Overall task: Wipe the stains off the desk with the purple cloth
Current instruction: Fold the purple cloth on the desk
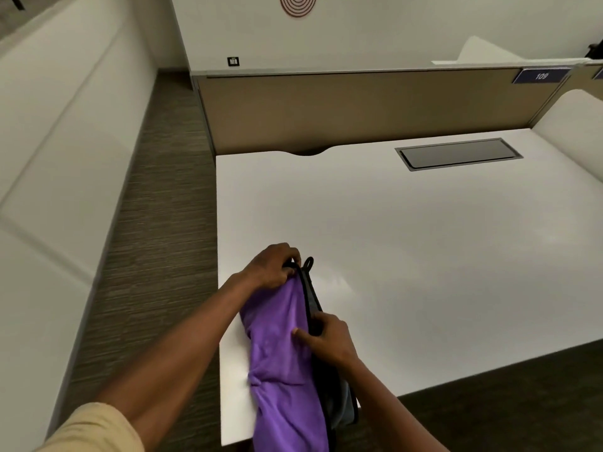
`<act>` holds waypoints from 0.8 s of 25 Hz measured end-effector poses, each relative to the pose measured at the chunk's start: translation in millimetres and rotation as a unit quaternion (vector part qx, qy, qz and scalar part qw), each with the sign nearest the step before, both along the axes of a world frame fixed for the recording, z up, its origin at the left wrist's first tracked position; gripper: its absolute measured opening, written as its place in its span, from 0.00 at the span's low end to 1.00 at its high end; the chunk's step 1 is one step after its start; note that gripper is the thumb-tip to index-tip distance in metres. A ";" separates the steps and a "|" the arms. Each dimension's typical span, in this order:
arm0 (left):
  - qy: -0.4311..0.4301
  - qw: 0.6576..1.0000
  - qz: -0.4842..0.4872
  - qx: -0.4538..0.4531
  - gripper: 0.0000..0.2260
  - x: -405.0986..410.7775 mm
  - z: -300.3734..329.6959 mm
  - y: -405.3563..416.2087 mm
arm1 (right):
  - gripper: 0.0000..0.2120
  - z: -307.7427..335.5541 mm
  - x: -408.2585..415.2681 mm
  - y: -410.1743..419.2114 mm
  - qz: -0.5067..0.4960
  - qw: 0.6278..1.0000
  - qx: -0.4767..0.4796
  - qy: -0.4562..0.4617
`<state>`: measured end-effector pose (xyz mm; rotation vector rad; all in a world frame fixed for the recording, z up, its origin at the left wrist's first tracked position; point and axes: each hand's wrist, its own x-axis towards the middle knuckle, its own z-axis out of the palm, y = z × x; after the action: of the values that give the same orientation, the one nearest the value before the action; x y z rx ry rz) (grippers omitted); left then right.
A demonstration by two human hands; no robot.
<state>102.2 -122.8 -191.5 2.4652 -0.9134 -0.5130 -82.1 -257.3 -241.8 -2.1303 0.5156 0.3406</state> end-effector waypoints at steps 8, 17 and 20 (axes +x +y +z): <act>-0.038 0.999 0.028 0.003 0.07 13.4 -5.3 -18.5 | 0.13 14.2 -62.0 -13.3 0.078 0.988 -0.066 0.115; -0.028 0.991 -0.100 0.089 0.08 5.5 -30.5 -47.3 | 0.09 1.3 -144.4 4.7 -0.180 0.979 -0.092 0.037; -0.045 0.990 -0.105 0.079 0.07 12.9 -34.6 -41.5 | 0.04 -4.6 -144.8 11.8 -0.228 0.971 -0.075 0.019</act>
<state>115.1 -164.3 -226.1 2.5655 -1.2215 -0.5684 -226.8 -245.5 -246.4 -2.0724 1.0570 0.0820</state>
